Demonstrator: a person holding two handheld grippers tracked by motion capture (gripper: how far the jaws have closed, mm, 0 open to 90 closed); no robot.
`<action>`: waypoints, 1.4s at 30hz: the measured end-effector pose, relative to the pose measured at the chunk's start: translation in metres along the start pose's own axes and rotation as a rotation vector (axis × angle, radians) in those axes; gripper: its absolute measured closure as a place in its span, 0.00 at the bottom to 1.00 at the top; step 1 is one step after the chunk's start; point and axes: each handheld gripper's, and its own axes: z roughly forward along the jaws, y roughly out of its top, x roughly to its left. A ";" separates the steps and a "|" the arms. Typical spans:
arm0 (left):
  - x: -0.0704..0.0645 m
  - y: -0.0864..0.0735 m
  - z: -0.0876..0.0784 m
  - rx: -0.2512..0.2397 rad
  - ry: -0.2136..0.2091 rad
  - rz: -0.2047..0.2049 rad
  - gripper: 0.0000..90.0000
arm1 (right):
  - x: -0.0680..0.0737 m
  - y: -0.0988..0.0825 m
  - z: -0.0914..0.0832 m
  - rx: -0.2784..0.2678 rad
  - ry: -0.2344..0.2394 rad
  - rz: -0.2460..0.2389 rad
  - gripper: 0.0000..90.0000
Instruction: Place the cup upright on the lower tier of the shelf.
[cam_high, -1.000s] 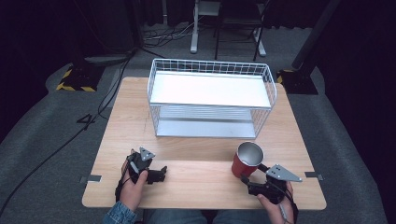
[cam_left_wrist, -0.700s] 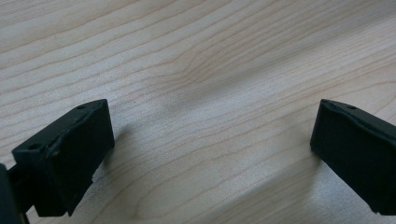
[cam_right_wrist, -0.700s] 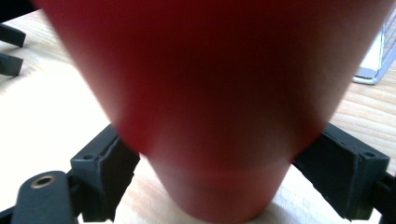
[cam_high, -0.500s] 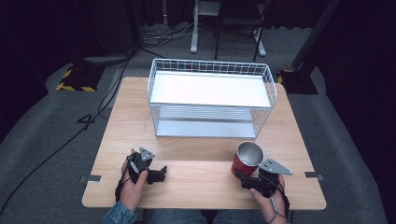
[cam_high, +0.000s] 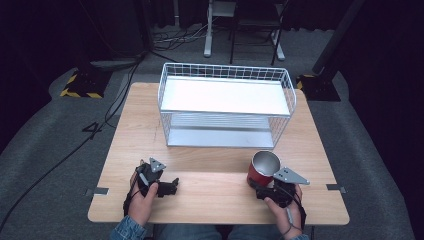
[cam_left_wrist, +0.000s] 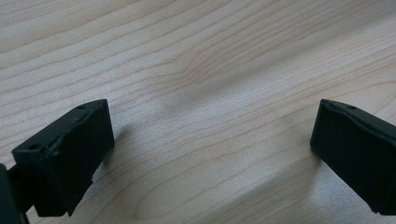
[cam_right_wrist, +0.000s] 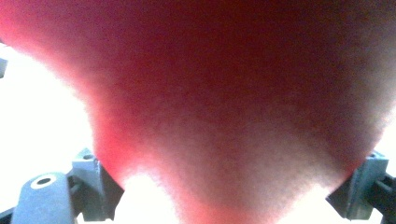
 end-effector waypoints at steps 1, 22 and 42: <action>0.000 0.000 0.000 0.000 0.000 0.000 0.00 | 0.000 0.000 0.000 -0.001 -0.003 -0.002 0.18; -0.001 0.002 0.002 0.001 0.000 0.000 0.00 | 0.005 0.019 -0.010 -0.031 0.005 -0.015 0.18; -0.001 0.001 0.001 0.000 0.005 -0.006 0.00 | 0.008 0.071 0.018 -0.021 0.052 0.003 0.18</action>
